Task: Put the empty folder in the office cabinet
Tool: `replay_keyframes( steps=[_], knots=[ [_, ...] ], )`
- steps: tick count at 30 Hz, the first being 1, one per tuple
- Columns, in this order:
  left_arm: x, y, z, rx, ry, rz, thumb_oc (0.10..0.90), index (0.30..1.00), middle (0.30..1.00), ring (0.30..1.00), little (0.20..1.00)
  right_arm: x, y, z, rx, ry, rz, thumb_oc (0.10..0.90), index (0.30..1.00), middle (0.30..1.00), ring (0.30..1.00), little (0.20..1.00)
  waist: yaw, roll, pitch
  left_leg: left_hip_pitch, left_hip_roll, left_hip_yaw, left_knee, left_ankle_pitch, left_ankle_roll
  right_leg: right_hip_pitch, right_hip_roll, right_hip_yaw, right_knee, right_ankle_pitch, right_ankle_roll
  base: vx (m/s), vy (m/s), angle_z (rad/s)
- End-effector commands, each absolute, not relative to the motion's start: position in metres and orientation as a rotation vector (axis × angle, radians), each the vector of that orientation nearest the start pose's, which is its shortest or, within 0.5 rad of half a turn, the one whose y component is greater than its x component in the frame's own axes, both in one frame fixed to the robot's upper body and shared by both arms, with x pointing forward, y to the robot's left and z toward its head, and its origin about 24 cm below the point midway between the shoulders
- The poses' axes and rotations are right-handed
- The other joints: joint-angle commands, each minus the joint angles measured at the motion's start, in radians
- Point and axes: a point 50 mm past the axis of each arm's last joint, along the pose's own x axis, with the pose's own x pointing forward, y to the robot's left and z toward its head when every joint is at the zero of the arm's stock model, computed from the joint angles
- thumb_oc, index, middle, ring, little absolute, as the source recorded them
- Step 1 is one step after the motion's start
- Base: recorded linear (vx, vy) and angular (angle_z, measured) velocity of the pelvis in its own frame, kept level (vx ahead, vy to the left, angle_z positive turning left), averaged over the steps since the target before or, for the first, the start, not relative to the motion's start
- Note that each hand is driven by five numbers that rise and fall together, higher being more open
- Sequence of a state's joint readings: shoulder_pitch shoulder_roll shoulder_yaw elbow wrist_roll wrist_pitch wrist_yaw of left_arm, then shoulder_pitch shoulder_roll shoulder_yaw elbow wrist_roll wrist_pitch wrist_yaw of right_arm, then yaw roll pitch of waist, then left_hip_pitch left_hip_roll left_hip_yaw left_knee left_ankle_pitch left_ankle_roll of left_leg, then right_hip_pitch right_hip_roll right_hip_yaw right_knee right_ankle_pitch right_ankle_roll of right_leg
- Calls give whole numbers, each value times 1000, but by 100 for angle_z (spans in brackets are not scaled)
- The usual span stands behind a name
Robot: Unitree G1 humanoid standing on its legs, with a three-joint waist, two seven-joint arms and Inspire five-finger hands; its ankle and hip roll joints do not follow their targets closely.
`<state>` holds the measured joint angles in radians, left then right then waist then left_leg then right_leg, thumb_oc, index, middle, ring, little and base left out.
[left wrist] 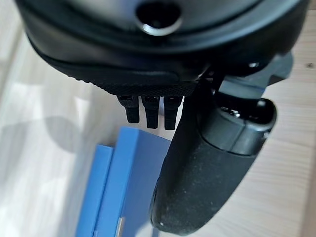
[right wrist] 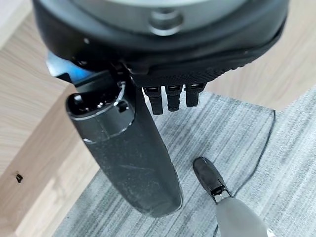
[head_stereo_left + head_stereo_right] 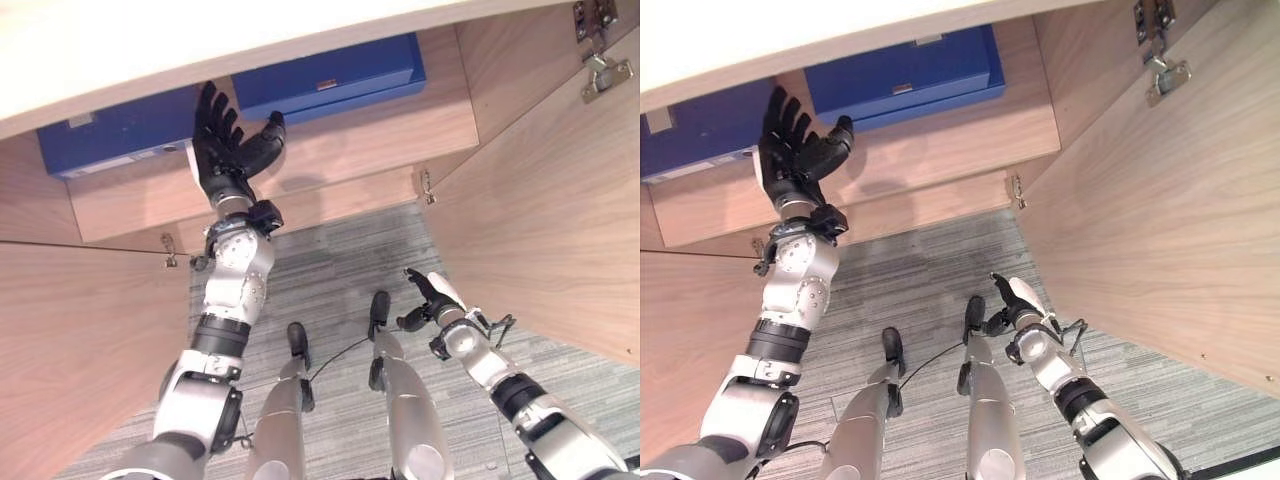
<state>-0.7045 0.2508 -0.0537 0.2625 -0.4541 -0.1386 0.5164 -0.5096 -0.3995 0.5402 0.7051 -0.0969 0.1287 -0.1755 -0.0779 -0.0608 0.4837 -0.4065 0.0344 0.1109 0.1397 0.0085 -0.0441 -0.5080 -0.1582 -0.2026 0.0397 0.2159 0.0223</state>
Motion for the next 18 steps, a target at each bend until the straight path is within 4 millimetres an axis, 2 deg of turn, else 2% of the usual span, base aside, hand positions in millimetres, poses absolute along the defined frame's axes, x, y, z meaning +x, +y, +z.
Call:
replay_keyframes(
  steps=[1, 7, 14, 18],
  knots=[
    [334, 166, 250, -340, -752, 282, 800, 900, 900, 900, 900, 325, -168, 8, -840, 241, 154, 800, 900, 900, 900, 900, 19, 9, -51, -61, 9, -41, 108, -140, -9, -22, -6, 13, 82, -135, 81, 0, 0, 0],
    [331, 166, 251, -319, -773, 296, 800, 900, 900, 900, 900, 326, -163, 7, -837, 240, 165, 800, 900, 900, 900, 900, 25, 4, -47, -63, 10, -40, 109, -139, -10, -22, -5, 13, 81, -135, 79, 0, 0, 0],
    [340, 168, 257, -279, -758, 301, 800, 900, 900, 900, 900, 326, -162, 9, -842, 228, 179, 800, 900, 900, 900, 900, 19, 1, -45, -67, 13, -38, 112, -137, -11, -22, -1, 16, 79, -133, 79, 0, 0, 0],
    [349, 171, 268, -233, -757, 324, 800, 900, 900, 900, 900, 326, -163, 11, -856, 216, 188, 800, 900, 900, 900, 900, 12, -4, -49, -71, 17, -38, 115, -134, -12, -23, 0, 17, 77, -131, 80, 0, 0, 0]
  ],
)
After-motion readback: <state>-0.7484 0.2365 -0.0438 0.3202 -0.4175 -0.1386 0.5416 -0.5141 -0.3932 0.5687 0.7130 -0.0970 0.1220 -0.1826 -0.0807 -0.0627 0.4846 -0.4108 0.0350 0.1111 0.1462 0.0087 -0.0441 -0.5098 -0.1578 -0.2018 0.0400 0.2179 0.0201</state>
